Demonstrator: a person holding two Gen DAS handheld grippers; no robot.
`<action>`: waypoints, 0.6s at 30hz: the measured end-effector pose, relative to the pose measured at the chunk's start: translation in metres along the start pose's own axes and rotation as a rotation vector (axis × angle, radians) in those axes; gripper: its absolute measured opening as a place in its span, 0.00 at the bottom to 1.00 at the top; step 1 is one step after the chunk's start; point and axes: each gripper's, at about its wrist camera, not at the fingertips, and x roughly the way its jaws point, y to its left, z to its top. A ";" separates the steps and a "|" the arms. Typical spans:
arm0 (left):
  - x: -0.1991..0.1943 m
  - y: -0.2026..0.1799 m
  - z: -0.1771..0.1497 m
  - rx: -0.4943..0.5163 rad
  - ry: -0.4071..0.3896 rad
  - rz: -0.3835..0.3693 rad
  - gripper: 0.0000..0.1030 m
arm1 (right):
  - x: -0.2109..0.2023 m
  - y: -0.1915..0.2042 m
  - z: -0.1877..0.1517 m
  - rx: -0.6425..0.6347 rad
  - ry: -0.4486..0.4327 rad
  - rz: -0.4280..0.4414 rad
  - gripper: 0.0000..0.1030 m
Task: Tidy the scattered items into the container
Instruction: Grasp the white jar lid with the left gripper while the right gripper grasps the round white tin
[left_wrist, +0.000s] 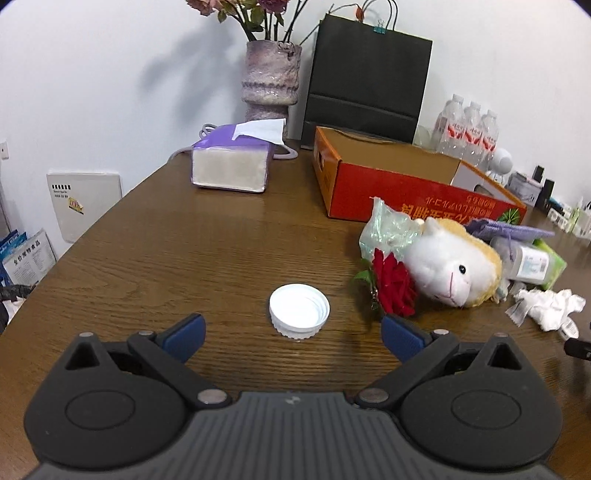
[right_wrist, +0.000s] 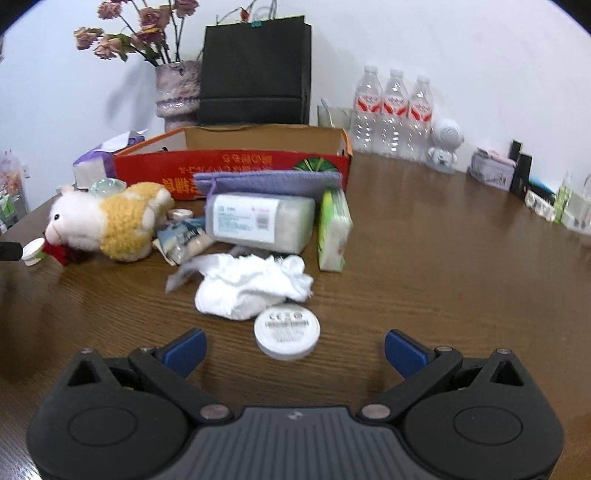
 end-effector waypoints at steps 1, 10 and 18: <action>0.002 -0.001 0.000 0.007 -0.001 0.004 1.00 | 0.000 -0.001 -0.001 0.006 0.000 -0.002 1.00; 0.017 -0.006 0.000 0.029 0.002 0.018 1.00 | 0.007 -0.004 0.001 0.024 0.010 0.005 0.92; 0.026 -0.014 0.000 0.067 -0.002 0.007 0.40 | 0.004 -0.005 0.005 0.021 -0.012 0.031 0.37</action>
